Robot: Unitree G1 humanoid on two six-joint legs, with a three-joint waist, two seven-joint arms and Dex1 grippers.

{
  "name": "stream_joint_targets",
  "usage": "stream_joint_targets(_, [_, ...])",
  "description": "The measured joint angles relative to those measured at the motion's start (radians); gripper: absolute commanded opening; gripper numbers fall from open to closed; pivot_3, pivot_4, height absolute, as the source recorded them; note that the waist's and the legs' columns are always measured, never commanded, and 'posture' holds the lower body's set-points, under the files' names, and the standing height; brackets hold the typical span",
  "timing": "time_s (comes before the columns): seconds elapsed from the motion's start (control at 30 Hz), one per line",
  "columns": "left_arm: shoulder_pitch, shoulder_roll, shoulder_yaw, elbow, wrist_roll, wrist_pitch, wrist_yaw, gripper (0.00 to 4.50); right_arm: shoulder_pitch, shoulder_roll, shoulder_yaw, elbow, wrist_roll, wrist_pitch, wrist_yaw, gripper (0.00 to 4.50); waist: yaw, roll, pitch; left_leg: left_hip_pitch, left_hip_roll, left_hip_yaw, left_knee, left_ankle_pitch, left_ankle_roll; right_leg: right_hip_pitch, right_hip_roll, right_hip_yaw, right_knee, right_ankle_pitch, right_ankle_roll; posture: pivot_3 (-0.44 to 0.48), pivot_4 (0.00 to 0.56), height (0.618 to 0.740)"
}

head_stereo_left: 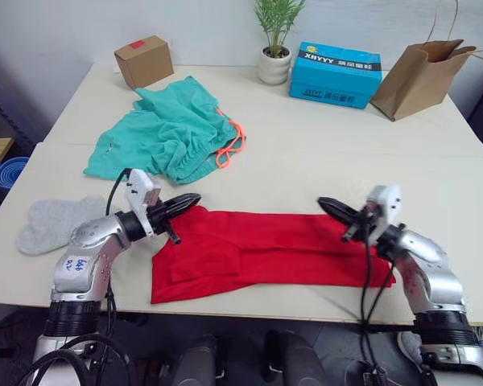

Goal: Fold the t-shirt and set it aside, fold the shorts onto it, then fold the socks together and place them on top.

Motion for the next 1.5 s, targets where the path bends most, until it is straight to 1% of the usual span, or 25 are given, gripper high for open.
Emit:
stream_joint_targets(0.07, [0.007, -0.034, -0.042, 0.007, 0.018, 0.007, 0.025, 0.02, 0.013, 0.049, 0.080, -0.050, -0.049, 0.025, -0.050, 0.00, 0.000, 0.000, 0.000, -0.001, 0.000, 0.000, 0.000, 0.000, 0.000, 0.000, 0.000, 0.000, 0.000, 0.000, 0.000, 0.000, 0.150, 0.740])
stream_joint_targets(0.13, [0.020, -0.047, -0.079, 0.010, 0.050, 0.007, 0.048, 0.02, 0.036, 0.075, 0.158, -0.075, -0.108, 0.037, -0.085, 0.00, 0.003, 0.000, 0.000, -0.002, -0.001, 0.000, 0.000, 0.000, 0.000, -0.001, 0.000, 0.000, 0.000, 0.000, 0.000, 0.000, 0.150, 0.740])
stream_joint_targets(0.2, [0.034, -0.053, -0.082, 0.014, 0.072, 0.002, 0.079, 0.02, 0.055, 0.078, 0.185, -0.083, -0.163, 0.030, -0.128, 0.00, 0.003, 0.000, 0.000, -0.003, -0.002, 0.000, 0.000, 0.000, 0.001, -0.002, 0.000, 0.000, 0.000, 0.000, 0.000, 0.000, 0.150, 0.740])
stream_joint_targets(0.27, [0.049, -0.059, -0.068, 0.050, 0.103, -0.028, 0.129, 0.02, 0.085, 0.078, 0.176, -0.079, -0.216, -0.005, -0.188, 0.00, 0.003, 0.000, 0.000, -0.003, -0.002, 0.000, 0.000, 0.000, 0.001, -0.001, 0.000, 0.000, 0.000, 0.000, 0.000, 0.000, 0.150, 0.740])
stream_joint_targets(0.37, [0.074, -0.089, -0.009, 0.124, 0.121, -0.073, 0.208, 0.02, 0.136, 0.065, 0.092, -0.036, -0.238, -0.085, -0.241, 0.00, 0.004, 0.000, 0.000, -0.002, -0.002, 0.000, 0.000, -0.001, 0.001, -0.002, 0.000, 0.000, -0.001, 0.000, 0.000, 0.000, 0.150, 0.740])
stream_joint_targets(0.43, [0.078, -0.105, 0.025, 0.144, 0.120, -0.101, 0.237, 0.02, 0.154, 0.037, 0.005, 0.020, -0.233, -0.149, -0.255, 0.00, 0.004, -0.001, 0.000, -0.002, -0.002, 0.000, 0.000, -0.001, 0.001, -0.001, 0.000, 0.000, -0.003, 0.000, 0.000, 0.000, 0.150, 0.740])
stream_joint_targets(0.5, [0.080, -0.104, 0.044, 0.171, 0.121, -0.129, 0.239, 0.02, 0.159, 0.006, -0.076, 0.100, -0.218, -0.198, -0.257, 0.00, 0.003, -0.001, 0.000, 0.000, -0.001, 0.001, 0.000, -0.001, 0.001, 0.000, 0.000, 0.000, -0.002, 0.000, 0.000, 0.000, 0.150, 0.740])
stream_joint_targets(0.63, [0.081, -0.105, 0.051, 0.201, 0.122, -0.167, 0.236, 0.02, 0.128, -0.048, -0.189, 0.271, -0.210, -0.280, -0.274, 0.00, -0.001, -0.001, -0.002, 0.003, -0.001, 0.001, -0.001, -0.001, 0.001, 0.001, 0.000, 0.001, -0.001, 0.000, 0.000, 0.000, 0.150, 0.740])
stream_joint_targets(0.7, [0.082, -0.111, 0.059, 0.207, 0.113, -0.181, 0.231, 0.02, 0.110, -0.070, -0.224, 0.355, -0.212, -0.321, -0.280, 0.00, -0.001, -0.001, -0.002, 0.003, -0.001, 0.001, -0.001, 0.000, 0.001, 0.001, 0.000, 0.001, -0.001, 0.000, 0.000, 0.000, 0.150, 0.740])
stream_joint_targets(0.8, [0.084, -0.135, 0.097, 0.202, 0.048, -0.176, 0.207, 0.02, 0.101, -0.083, -0.239, 0.378, -0.201, -0.345, -0.264, 0.00, -0.003, -0.001, -0.002, 0.001, 0.000, 0.001, -0.001, 0.000, 0.000, 0.000, 0.000, 0.001, -0.001, 0.000, 0.000, 0.000, 0.150, 0.740])
stream_joint_targets(0.87, [0.092, -0.121, 0.105, 0.141, -0.019, -0.154, 0.148, 0.02, 0.099, -0.082, -0.241, 0.319, -0.148, -0.315, -0.232, 0.00, -0.003, -0.001, -0.002, 0.000, 0.000, 0.001, -0.001, 0.003, 0.004, -0.002, 0.000, 0.001, 0.000, 0.000, 0.000, 0.000, 0.150, 0.740])
stream_joint_targets(0.97, [0.100, -0.058, 0.112, -0.009, -0.113, -0.108, 0.048, 0.02, 0.098, -0.082, -0.230, 0.145, -0.077, -0.270, -0.179, 0.00, -0.001, 0.000, -0.001, 0.000, 0.001, 0.001, -0.001, 0.003, 0.003, -0.002, 0.001, 0.001, -0.001, 0.000, -0.001, 0.000, 0.150, 0.740])
stream_joint_targets(1.03, [0.122, -0.016, 0.109, -0.111, -0.168, -0.059, 0.005, 0.02, 0.115, -0.079, -0.183, 0.008, -0.056, -0.225, -0.162, 0.00, -0.001, 0.000, -0.002, 0.000, 0.001, 0.001, -0.002, 0.000, -0.001, -0.001, 0.001, 0.001, -0.002, 0.000, -0.001, 0.000, 0.150, 0.740])
stream_joint_targets(1.07, [0.142, 0.010, 0.092, -0.159, -0.180, -0.039, -0.020, 0.02, 0.133, -0.067, -0.139, -0.069, -0.057, -0.197, -0.164, 0.00, 0.000, 0.000, -0.002, 0.000, 0.001, 0.001, -0.002, 0.000, -0.002, -0.001, 0.001, 0.001, -0.002, -0.001, -0.001, 0.000, 0.150, 0.740])
stream_joint_targets(1.1, [0.175, 0.038, 0.064, -0.201, -0.171, -0.033, -0.039, 0.02, 0.155, -0.041, -0.091, -0.133, -0.070, -0.174, -0.176, 0.00, -0.001, -0.001, -0.002, 0.000, 0.001, 0.001, -0.003, -0.001, -0.002, -0.001, 0.001, 0.001, -0.002, -0.001, -0.001, 0.000, 0.150, 0.740])
stream_joint_targets(1.17, [0.231, 0.050, 0.000, -0.241, -0.145, -0.030, -0.059, 0.02, 0.202, 0.015, 0.004, -0.195, -0.102, -0.141, -0.202, 0.00, 0.000, 0.000, -0.002, 0.000, 0.001, 0.001, -0.003, -0.001, -0.002, -0.001, 0.001, 0.001, -0.003, -0.001, -0.002, 0.000, 0.150, 0.740])
stream_joint_targets(1.2, [0.258, 0.047, -0.032, -0.249, -0.120, -0.030, -0.051, 0.02, 0.232, 0.043, 0.045, -0.212, -0.135, -0.132, -0.228, 0.00, 0.003, 0.000, -0.002, -0.001, 0.001, 0.001, -0.003, -0.001, -0.002, -0.002, 0.001, 0.001, -0.003, -0.001, -0.002, 0.000, 0.150, 0.740])
stream_joint_targets(1.3, [0.313, 0.040, -0.094, -0.250, -0.036, -0.040, -0.008, 0.02, 0.300, 0.082, 0.124, -0.227, -0.229, -0.156, -0.275, 0.00, 0.013, 0.000, -0.002, -0.001, 0.000, 0.001, -0.002, -0.002, -0.001, -0.002, 0.001, 0.001, -0.004, -0.001, -0.002, 0.000, 0.150, 0.740])
stream_joint_targets(1.33, [0.327, 0.035, -0.109, -0.250, -0.013, -0.050, 0.004, 0.02, 0.316, 0.090, 0.138, -0.227, -0.252, -0.161, -0.288, 0.00, 0.015, 0.000, -0.002, -0.001, 0.000, 0.001, -0.002, -0.002, -0.001, -0.002, 0.001, 0.002, -0.004, -0.001, -0.002, 0.000, 0.150, 0.740])
stream_joint_targets(1.4, [0.359, -0.007, -0.118, -0.248, 0.038, -0.076, 0.063, 0.02, 0.342, 0.110, 0.142, -0.220, -0.291, -0.190, -0.325, 0.00, 0.016, 0.000, -0.002, -0.001, 0.000, 0.001, -0.003, -0.002, 0.000, -0.002, 0.000, 0.002, -0.005, -0.001, -0.002, 0.000, 0.150, 0.740])
stream_joint_targets(1.5, [0.391, -0.049, -0.114, -0.217, 0.091, -0.129, 0.133, 0.02, 0.368, 0.112, 0.114, -0.181, -0.312, -0.249, -0.356, 0.00, 0.019, 0.000, -0.002, -0.001, 0.001, 0.001, -0.003, -0.003, 0.000, -0.002, 0.001, 0.002, -0.005, -0.001, -0.002, 0.000, 0.150, 0.740])
